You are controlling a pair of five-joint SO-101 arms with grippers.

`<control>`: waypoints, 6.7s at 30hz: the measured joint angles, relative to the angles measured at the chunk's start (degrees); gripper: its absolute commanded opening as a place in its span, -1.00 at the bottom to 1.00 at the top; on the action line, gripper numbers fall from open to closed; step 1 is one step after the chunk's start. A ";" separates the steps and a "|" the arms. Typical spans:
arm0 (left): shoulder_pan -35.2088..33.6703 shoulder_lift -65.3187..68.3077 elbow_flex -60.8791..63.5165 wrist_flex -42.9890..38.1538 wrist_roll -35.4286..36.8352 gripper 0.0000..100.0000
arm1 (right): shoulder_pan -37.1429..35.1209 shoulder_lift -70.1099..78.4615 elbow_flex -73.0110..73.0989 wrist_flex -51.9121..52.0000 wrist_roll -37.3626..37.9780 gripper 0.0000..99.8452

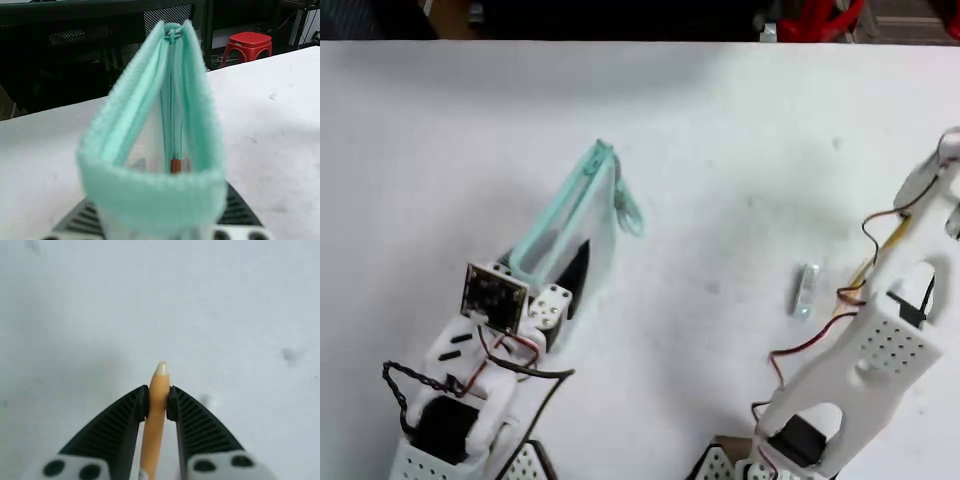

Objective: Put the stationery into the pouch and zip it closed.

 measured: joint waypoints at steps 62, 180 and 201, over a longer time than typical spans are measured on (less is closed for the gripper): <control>0.00 0.26 0.09 1.32 0.00 -0.59 | -77.27 -77.89 59.16 -37.19 -2.81 -0.33; 0.00 0.09 1.05 1.32 0.00 -0.65 | -75.78 -65.49 42.02 -21.45 -12.84 -0.57; 0.00 0.09 1.05 1.32 0.00 -0.65 | -31.47 -61.89 42.02 -6.95 -12.84 -0.46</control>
